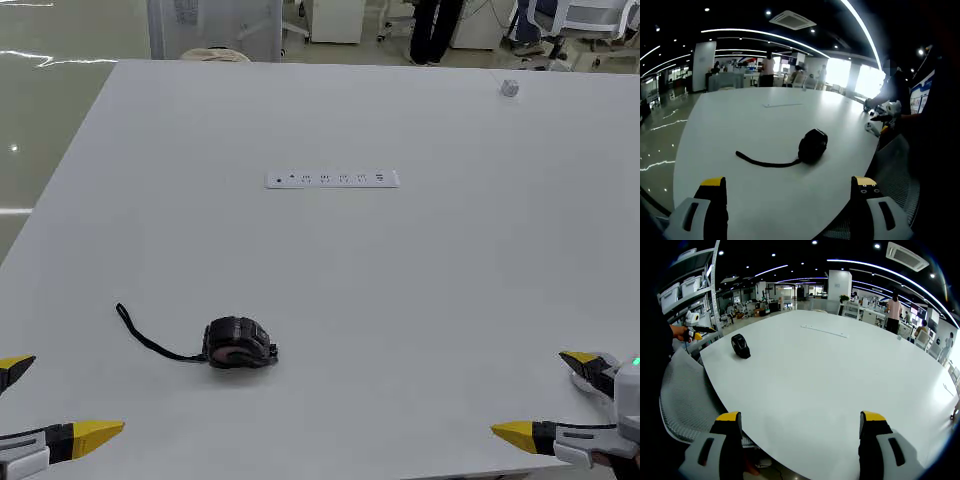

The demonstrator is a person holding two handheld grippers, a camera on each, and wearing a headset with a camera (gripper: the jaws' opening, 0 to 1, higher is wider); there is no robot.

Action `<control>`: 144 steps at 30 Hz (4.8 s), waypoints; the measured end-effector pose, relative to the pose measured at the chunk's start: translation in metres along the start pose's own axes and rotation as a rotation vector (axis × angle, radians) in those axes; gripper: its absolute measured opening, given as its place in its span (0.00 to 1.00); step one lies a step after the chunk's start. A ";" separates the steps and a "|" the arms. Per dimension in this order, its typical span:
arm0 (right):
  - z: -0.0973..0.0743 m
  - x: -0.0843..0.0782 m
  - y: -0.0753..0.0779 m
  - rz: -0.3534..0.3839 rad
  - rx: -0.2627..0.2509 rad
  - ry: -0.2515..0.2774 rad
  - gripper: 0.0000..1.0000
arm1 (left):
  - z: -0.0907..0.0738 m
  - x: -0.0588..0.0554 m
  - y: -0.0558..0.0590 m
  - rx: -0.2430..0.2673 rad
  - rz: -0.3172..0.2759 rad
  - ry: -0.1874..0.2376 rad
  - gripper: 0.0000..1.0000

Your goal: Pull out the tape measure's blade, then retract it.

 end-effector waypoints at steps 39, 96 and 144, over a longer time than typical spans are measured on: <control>-0.002 0.000 0.009 -0.014 -0.005 -0.007 1.00 | 0.001 0.001 -0.003 0.000 -0.006 -0.012 1.00; 0.117 0.071 -0.056 -0.231 0.353 0.004 0.99 | 0.128 0.051 0.051 -0.469 0.418 -0.334 0.99; 0.216 0.116 -0.165 -0.480 0.707 -0.033 0.76 | 0.186 0.005 0.082 -0.658 0.672 -0.597 0.55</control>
Point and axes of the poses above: the centre of the closed fingertips' face, and the gripper's own axes: z roughly forward along the fingers, y roughly to its right, x roughly out of its top, the point moved 2 cm from there along -z, roughly backward along the fingers, and after that the axes turned 8 degrees about y, right-handed, at the moved point
